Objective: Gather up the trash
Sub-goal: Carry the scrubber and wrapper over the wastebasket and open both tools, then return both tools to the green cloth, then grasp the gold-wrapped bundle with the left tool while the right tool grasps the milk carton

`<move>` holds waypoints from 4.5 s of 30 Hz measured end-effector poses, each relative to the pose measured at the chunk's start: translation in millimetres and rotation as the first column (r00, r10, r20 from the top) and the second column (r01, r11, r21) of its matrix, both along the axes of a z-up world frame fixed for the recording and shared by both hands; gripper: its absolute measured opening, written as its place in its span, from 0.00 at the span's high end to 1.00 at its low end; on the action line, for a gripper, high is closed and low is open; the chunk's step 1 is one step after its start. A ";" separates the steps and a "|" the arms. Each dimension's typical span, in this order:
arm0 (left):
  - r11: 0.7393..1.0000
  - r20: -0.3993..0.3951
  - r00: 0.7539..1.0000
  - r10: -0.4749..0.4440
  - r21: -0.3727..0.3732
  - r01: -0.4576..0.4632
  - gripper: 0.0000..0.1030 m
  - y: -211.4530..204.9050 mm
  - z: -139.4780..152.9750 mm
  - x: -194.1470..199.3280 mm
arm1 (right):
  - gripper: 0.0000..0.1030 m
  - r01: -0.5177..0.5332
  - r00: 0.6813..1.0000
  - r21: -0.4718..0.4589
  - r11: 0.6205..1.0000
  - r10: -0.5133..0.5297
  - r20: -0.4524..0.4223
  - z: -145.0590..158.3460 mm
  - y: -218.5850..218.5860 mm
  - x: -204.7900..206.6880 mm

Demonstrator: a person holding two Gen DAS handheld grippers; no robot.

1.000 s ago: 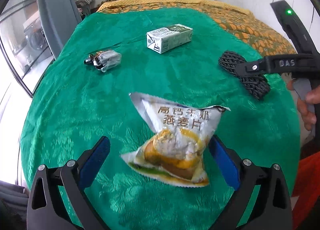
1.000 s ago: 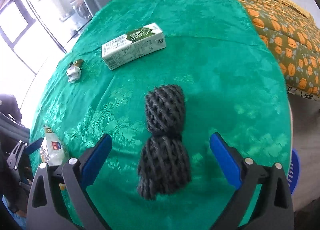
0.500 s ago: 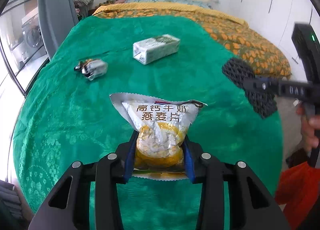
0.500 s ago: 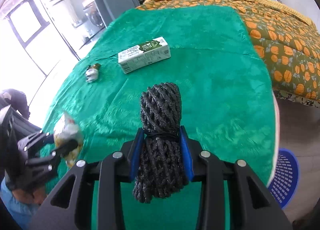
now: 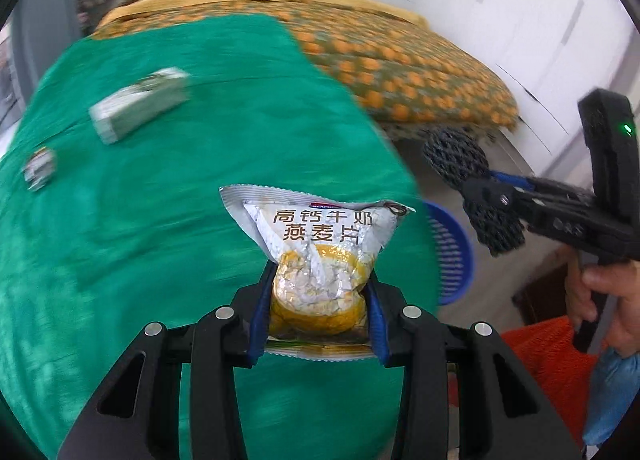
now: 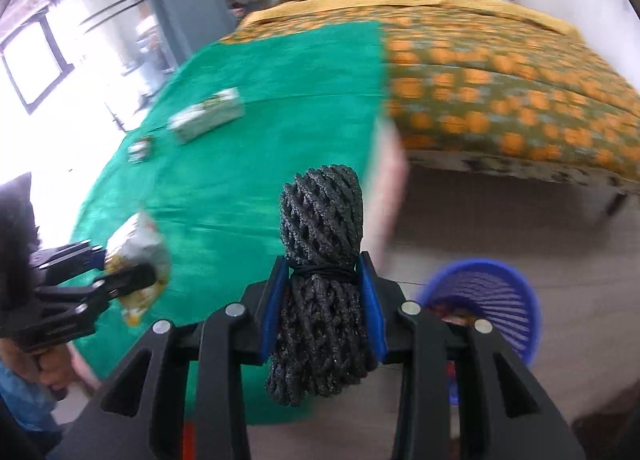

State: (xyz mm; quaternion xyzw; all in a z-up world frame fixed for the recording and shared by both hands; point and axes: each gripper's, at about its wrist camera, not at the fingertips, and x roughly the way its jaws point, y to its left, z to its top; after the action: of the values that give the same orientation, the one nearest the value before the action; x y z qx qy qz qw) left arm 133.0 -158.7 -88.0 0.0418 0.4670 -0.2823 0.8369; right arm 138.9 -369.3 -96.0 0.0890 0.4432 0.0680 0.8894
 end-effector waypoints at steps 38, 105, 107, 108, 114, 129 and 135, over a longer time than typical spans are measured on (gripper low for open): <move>0.991 -0.145 0.982 -0.124 0.023 0.129 0.24 -288.3 -125.0 29.8 | 0.30 0.342 0.936 0.114 0.933 -0.327 -0.131 -117.6 -242.2 -11.8; 0.780 0.114 0.793 0.598 0.146 -0.609 0.56 243.3 -42.7 241.6 | 0.04 -0.172 0.985 -0.170 0.970 0.171 -0.020 -61.0 203.7 103.1; 0.802 0.108 0.813 0.573 0.132 -0.583 0.57 243.3 -38.7 229.8 | 0.04 -0.172 0.985 -0.170 0.970 0.171 -0.020 -61.0 203.5 103.0; 0.811 0.111 0.819 0.562 0.122 -0.573 0.58 244.1 -35.6 222.2 | 0.04 -0.172 0.985 -0.169 0.970 0.171 -0.020 -61.0 203.2 102.8; 0.874 0.110 0.877 0.467 0.090 -0.477 0.58 239.4 -18.5 144.2 | 0.05 -0.172 0.985 -0.175 0.970 0.171 -0.021 -61.3 205.0 104.8; 0.902 0.132 0.905 0.404 0.109 -0.419 0.30 220.6 -36.5 69.1 | 0.04 -0.170 0.985 -0.175 0.970 0.169 -0.021 -60.4 202.8 100.8; 0.896 0.115 0.912 0.394 0.171 -0.409 0.08 215.2 -51.1 70.7 | 0.04 -0.170 0.985 -0.173 0.970 0.169 -0.021 -60.1 202.1 101.1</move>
State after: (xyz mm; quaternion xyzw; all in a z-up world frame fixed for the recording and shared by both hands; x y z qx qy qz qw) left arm 203.7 56.5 -139.1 0.0357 0.4579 -0.0556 0.8865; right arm 240.0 -167.2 -156.1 -0.0272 0.4560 0.1042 0.8834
